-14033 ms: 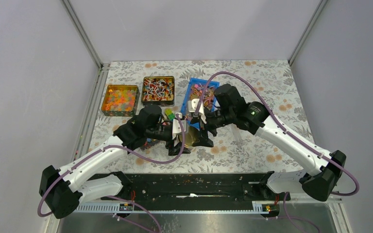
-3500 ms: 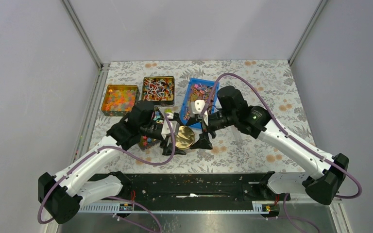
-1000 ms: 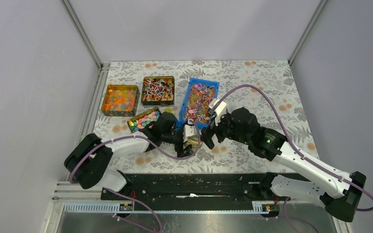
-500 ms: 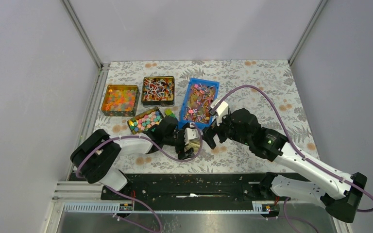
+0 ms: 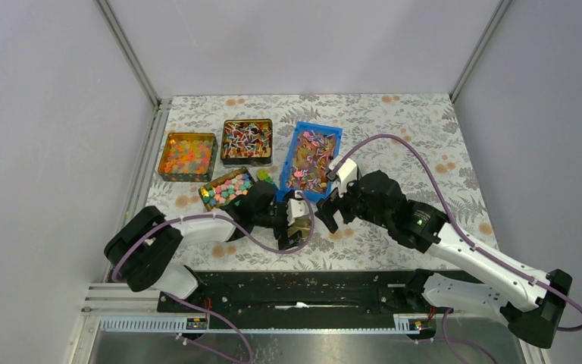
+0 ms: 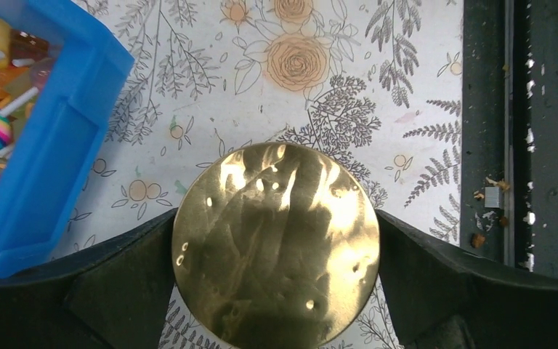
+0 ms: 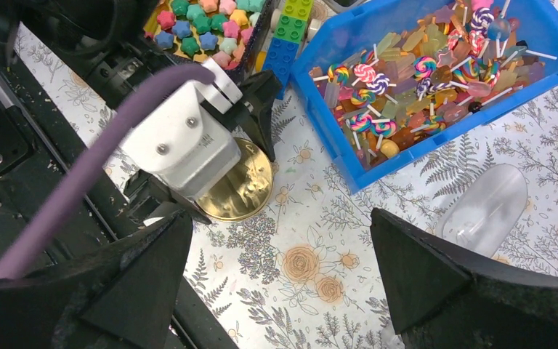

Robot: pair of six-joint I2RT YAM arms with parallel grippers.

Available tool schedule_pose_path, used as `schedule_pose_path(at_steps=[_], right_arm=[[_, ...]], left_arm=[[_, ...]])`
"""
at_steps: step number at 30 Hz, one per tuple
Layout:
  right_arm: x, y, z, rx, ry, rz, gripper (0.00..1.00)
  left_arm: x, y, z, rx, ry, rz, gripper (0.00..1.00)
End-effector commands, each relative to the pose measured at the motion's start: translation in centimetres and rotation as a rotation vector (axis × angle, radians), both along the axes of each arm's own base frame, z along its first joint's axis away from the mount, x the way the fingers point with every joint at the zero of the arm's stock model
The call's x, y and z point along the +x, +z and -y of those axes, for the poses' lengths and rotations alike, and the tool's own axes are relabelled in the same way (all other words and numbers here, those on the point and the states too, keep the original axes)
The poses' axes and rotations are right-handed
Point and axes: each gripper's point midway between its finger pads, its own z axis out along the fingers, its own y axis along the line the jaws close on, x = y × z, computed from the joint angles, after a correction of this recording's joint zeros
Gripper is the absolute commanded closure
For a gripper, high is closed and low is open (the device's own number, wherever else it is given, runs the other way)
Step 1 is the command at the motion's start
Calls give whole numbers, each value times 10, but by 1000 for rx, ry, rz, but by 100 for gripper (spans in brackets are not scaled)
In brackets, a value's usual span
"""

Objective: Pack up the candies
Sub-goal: Place the packing bottle at the center of the board.

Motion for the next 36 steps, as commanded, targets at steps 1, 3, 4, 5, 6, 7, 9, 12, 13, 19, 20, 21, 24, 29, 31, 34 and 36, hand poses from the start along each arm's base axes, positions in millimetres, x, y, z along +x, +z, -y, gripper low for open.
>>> schedule_pose_path(at_steps=[1, 3, 4, 5, 6, 7, 9, 12, 13, 19, 20, 21, 24, 29, 31, 34, 36], right_arm=[[4, 4, 4, 12, -28, 14, 0], [3, 2, 2, 11, -22, 5, 0], [2, 0, 2, 9, -17, 0, 0], [2, 0, 1, 10, -16, -5, 0], [2, -1, 0, 12, -15, -8, 0], [2, -2, 0, 11, -13, -14, 0], [1, -4, -1, 9, -13, -22, 0], [2, -5, -4, 7, -7, -31, 0], [2, -6, -4, 7, -6, -36, 0], [10, -19, -1, 63, -48, -129, 0], [17, -27, 6, 74, -88, -153, 0], [21, -29, 11, 96, -114, -167, 0], [34, -47, 31, 130, -211, -196, 0], [59, -78, 95, 118, -489, -190, 0], [65, -88, 122, 113, -601, -172, 0], [69, -98, 154, 100, -706, -135, 0], [70, -101, 170, 93, -749, -101, 1]], left_arm=[[2, 31, 3, -68, 25, 49, 1], [-1, 40, 2, -91, 37, 41, 1], [-2, 45, 2, -105, 44, 38, 1], [-3, 49, 1, -118, 55, 34, 1], [-4, 53, -1, -127, 67, 29, 1], [-5, 56, -2, -135, 78, 27, 1], [-3, 62, -5, -151, 109, 30, 1], [1, 72, -9, -185, 156, 26, 1], [4, 76, -11, -202, 176, 21, 1], [36, 113, -30, -401, 349, -75, 1], [41, 118, -34, -430, 374, -88, 1], [47, 123, -39, -454, 400, -97, 1], [62, 134, -57, -513, 482, -106, 1], [88, 151, -102, -623, 670, -86, 1], [96, 153, -126, -644, 760, -68, 1], [108, 156, -168, -662, 941, -8, 1], [113, 157, -196, -663, 1069, 49, 1]])
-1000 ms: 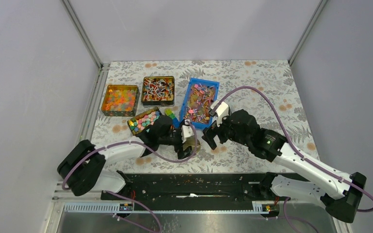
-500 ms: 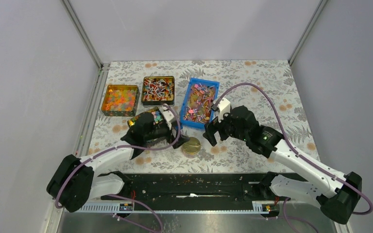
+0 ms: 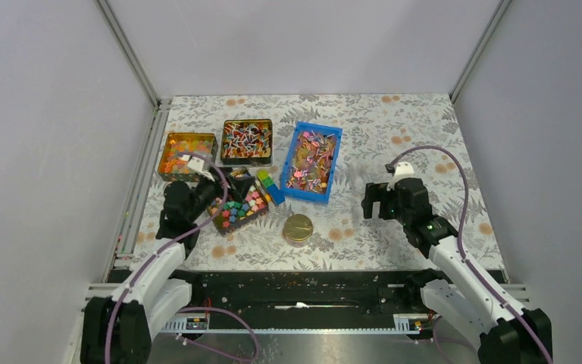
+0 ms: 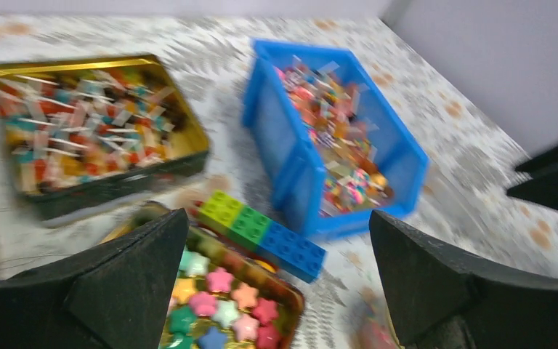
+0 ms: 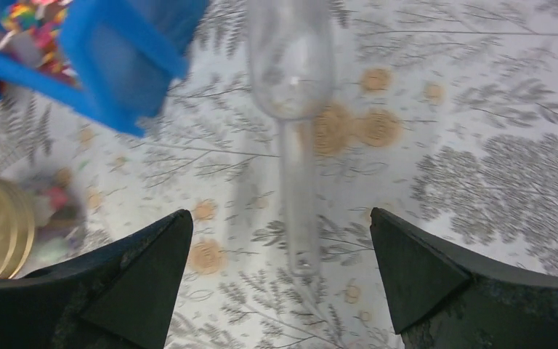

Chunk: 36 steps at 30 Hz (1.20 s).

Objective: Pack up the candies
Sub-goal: Place the packing bottle at the center of the board, then reset both arms

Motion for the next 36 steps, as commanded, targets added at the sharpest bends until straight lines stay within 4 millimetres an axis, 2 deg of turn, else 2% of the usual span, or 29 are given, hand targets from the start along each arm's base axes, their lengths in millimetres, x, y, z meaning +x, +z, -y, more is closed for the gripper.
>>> schedule_pose_path(at_steps=[1, 5, 10, 12, 14, 17, 19, 22, 24, 28, 31, 33, 36], right_arm=[[17, 8, 37, -28, -148, 123, 0], [24, -1, 54, -61, -183, 151, 0], [42, -1, 51, -93, -126, 206, 1], [48, -1, 50, -105, -104, 226, 0], [56, 3, 47, -102, -75, 265, 0], [66, -2, 47, -110, -73, 281, 0], [70, -11, 52, -144, -80, 276, 1], [76, -19, 59, -166, -94, 296, 0], [82, -18, 63, -169, -107, 309, 0], [103, -9, 69, -138, -128, 350, 0], [121, -15, 68, -104, -111, 343, 1], [127, -20, 78, -64, -150, 285, 3], [126, -17, 78, -29, -140, 300, 1]], left_arm=[[14, 19, -58, -10, 293, 70, 1], [15, 12, -94, 196, 434, 112, 1], [22, -5, -122, 378, 539, 141, 1], [26, -13, -124, 382, 545, 131, 1], [31, -19, -117, 362, 511, 127, 1], [39, -25, -109, 341, 477, 134, 1], [48, -35, -115, 352, 507, 108, 1], [61, -39, -122, 342, 538, 116, 1], [66, -44, -121, 339, 511, 130, 1], [67, -57, -132, 275, 569, 156, 1], [67, -62, -133, 266, 570, 150, 1], [68, -61, -132, 268, 562, 160, 1], [68, -60, -141, 257, 615, 146, 1]])
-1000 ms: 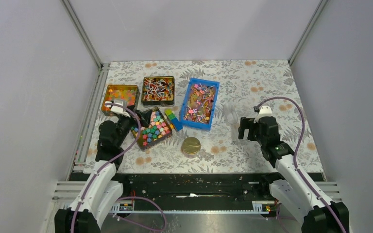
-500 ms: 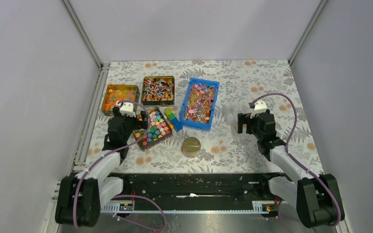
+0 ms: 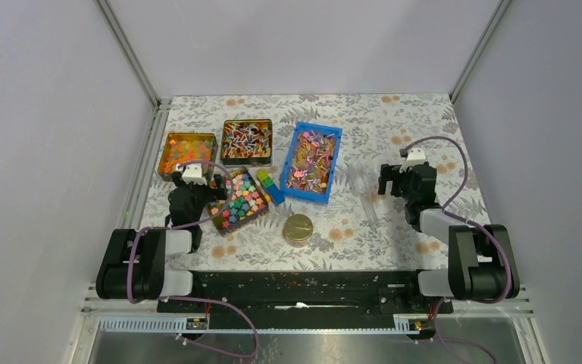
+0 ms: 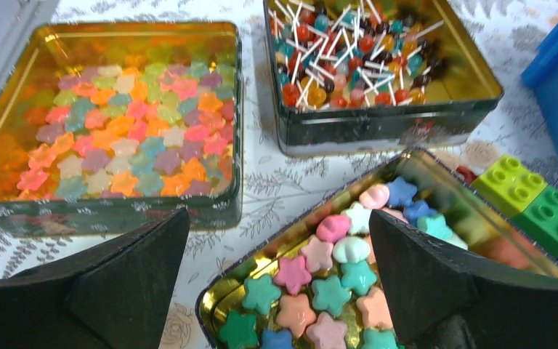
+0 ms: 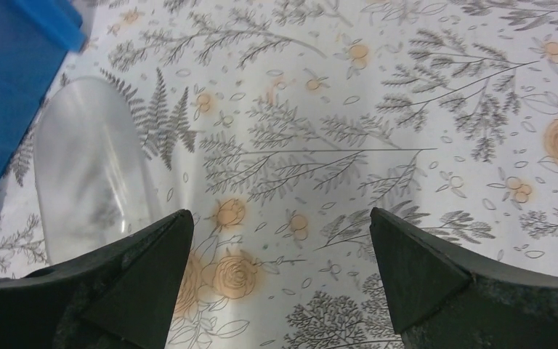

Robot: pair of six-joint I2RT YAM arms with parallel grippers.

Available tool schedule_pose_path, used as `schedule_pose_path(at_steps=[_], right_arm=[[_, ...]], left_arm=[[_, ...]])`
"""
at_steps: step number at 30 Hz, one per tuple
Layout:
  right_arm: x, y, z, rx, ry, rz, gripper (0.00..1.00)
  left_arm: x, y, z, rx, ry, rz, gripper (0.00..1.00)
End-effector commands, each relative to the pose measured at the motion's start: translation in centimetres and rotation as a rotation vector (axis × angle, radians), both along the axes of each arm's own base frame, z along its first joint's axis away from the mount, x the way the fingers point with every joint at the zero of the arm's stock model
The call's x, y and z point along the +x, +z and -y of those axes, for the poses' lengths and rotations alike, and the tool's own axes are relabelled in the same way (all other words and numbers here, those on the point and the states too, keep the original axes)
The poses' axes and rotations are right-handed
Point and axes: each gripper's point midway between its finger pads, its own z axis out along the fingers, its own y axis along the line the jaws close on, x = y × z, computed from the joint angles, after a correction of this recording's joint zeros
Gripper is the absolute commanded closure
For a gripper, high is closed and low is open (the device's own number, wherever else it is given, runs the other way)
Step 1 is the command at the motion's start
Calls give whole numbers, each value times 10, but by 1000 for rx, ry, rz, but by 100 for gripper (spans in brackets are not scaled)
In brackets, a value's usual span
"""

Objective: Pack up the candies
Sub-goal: Reset both arms

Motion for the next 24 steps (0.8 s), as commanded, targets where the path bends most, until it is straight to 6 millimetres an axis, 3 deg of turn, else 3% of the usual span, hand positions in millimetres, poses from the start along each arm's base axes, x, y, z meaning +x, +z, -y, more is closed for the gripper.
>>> schedule_pose_path(at_steps=[1, 4, 8, 11, 24], right_arm=[[21, 35, -3, 75, 27, 133, 1], [20, 36, -3, 77, 26, 146, 0], [11, 31, 7, 69, -40, 219, 0], [1, 35, -8, 74, 65, 294, 1], [4, 35, -6, 77, 47, 290, 1]], left_arm=[[12, 43, -10, -38, 67, 170, 1], [23, 38, -19, -36, 131, 104, 1], [24, 38, -7, -19, 60, 106, 1], [24, 38, -7, -20, 61, 104, 1], [24, 37, -8, -17, 65, 100, 1]])
